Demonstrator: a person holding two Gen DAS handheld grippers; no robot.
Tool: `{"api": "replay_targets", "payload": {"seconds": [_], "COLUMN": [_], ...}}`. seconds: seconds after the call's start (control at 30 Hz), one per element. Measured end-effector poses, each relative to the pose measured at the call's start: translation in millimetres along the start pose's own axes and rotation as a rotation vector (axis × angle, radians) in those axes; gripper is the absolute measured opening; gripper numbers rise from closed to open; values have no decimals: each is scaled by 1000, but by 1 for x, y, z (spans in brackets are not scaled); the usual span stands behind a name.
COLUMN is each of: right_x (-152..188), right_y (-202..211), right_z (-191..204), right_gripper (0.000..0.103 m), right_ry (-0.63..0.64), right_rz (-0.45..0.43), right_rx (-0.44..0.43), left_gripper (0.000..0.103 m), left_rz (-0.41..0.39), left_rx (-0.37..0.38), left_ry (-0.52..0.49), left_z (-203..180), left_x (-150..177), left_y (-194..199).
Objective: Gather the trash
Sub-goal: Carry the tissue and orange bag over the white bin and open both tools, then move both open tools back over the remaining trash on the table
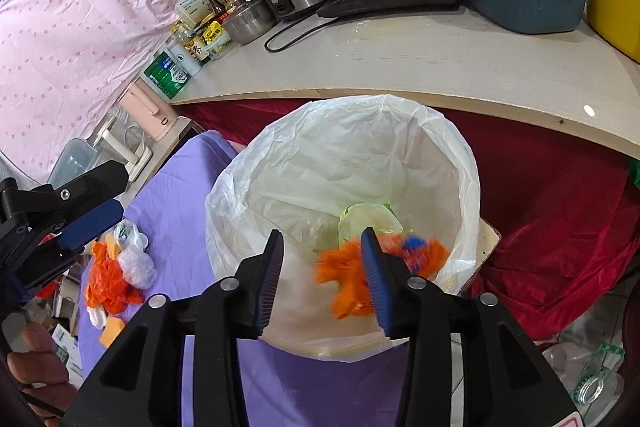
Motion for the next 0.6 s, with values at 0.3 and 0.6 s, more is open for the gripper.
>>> {"api": "replay_targets", "payload": {"seconds": [0.3, 0.6], "right_x": [-4, 1], "right_y": [11, 19], "right_z": [13, 52], "right_gripper": [43, 47], "right_ry": [16, 87], "right_rz": [-22, -29], "right_rx": [-9, -34], "left_gripper": [55, 56], "left_rz": [-41, -63], "left_rx": [-42, -114], "left_ry": [30, 92], "left_z": [20, 64], "left_x": [-6, 6], "left_y": [22, 44]}}
Point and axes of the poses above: each gripper's, at about its wrist camera, not at the fingertips, and y roughly against the way its jaws point, z to its left, x to its underside, the point moved 10 cm from there along -y, roughly the way its jaws point, and after that the axes turned 2 degrees about -x, right-handed, at the moved point
